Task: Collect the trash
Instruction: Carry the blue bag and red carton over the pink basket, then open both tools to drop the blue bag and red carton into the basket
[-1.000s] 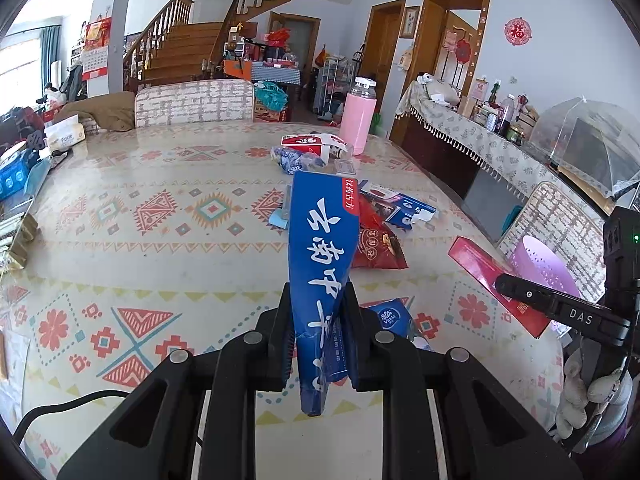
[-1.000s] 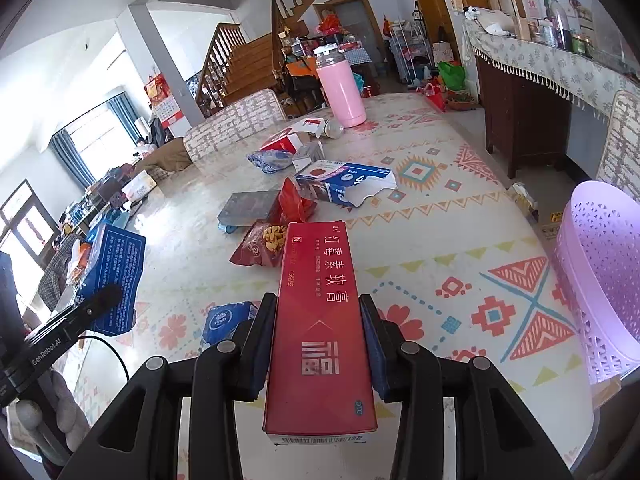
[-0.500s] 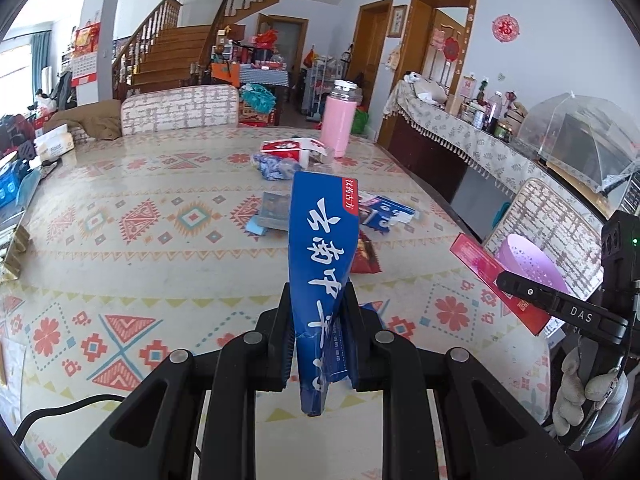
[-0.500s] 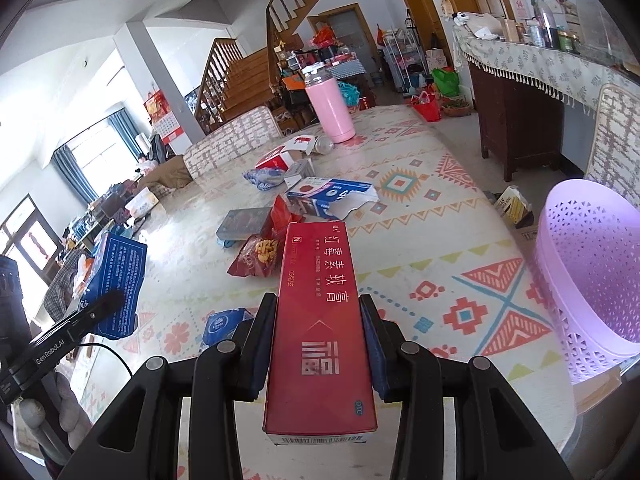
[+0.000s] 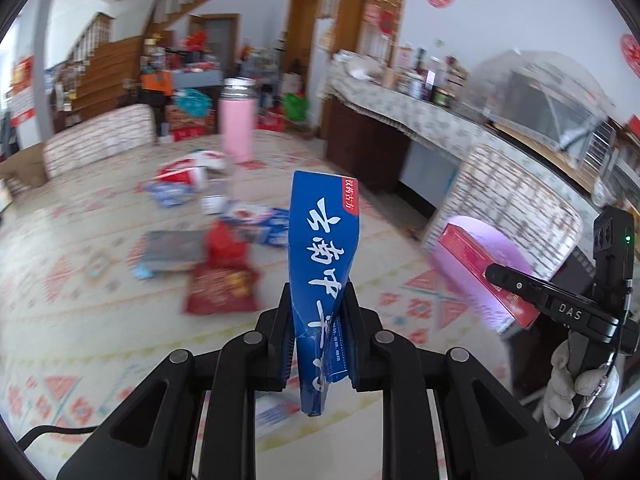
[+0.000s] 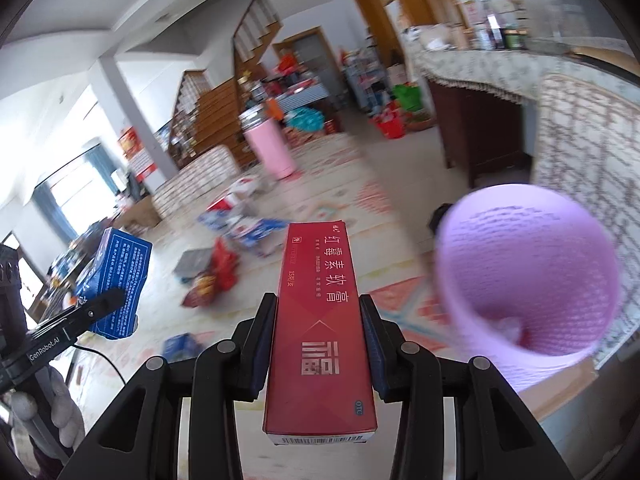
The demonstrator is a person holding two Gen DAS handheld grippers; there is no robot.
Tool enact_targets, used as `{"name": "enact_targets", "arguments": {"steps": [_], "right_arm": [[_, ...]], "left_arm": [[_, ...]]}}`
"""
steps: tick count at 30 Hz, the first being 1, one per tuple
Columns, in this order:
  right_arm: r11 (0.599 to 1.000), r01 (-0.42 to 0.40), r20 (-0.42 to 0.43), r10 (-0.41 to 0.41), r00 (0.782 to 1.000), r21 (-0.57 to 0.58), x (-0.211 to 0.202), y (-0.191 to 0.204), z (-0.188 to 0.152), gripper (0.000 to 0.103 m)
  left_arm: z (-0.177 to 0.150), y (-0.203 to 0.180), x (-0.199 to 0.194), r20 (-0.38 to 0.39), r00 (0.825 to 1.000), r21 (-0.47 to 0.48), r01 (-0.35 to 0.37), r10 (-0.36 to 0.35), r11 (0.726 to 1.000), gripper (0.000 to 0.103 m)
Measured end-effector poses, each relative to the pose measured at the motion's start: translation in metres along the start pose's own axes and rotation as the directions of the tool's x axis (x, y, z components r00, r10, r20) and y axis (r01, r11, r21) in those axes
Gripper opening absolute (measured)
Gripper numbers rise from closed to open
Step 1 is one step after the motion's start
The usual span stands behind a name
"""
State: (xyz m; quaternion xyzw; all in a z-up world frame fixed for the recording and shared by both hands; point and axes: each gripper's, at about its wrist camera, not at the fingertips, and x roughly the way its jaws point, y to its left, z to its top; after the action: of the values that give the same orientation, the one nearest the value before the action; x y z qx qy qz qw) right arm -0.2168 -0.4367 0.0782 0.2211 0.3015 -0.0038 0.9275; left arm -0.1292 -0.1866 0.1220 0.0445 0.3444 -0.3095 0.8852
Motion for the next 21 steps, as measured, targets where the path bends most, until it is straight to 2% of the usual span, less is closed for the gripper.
{"name": "enact_targets", "arguments": {"steps": [6,11,14,18,20,21], "right_arm": [[0.989,0.128,0.047,-0.132,0.990,0.074,-0.024,-0.066,0.016,0.043],[0.969,0.206,0.049,-0.214,0.975,0.133,-0.029,-0.118,0.027,0.043],[0.961,0.232,0.031,-0.239,0.971,0.149,-0.026,-0.138,0.031,0.043],[0.953,0.258,0.001,-0.262,0.965,0.161,-0.015,-0.156,0.033,0.043],[0.950,0.259,-0.011,-0.261,0.965,0.176,-0.009,-0.165,0.033,0.044],[0.948,0.261,-0.015,-0.263,0.965,0.183,-0.006,-0.167,0.033,0.044]], "left_arm": [[0.033,-0.057,0.054,-0.056,0.992,0.053,0.118,-0.115,0.992,0.020],[0.058,-0.109,0.113,-0.156,0.965,0.060,0.220,-0.209,0.974,0.020],[0.066,-0.135,0.141,-0.199,0.943,0.041,0.281,-0.268,0.959,0.020],[0.068,-0.163,0.165,-0.228,0.929,0.049,0.311,-0.293,0.949,0.021],[0.066,-0.173,0.174,-0.240,0.928,0.060,0.306,-0.284,0.950,0.031],[0.066,-0.175,0.174,-0.238,0.930,0.060,0.303,-0.281,0.951,0.044]]}}
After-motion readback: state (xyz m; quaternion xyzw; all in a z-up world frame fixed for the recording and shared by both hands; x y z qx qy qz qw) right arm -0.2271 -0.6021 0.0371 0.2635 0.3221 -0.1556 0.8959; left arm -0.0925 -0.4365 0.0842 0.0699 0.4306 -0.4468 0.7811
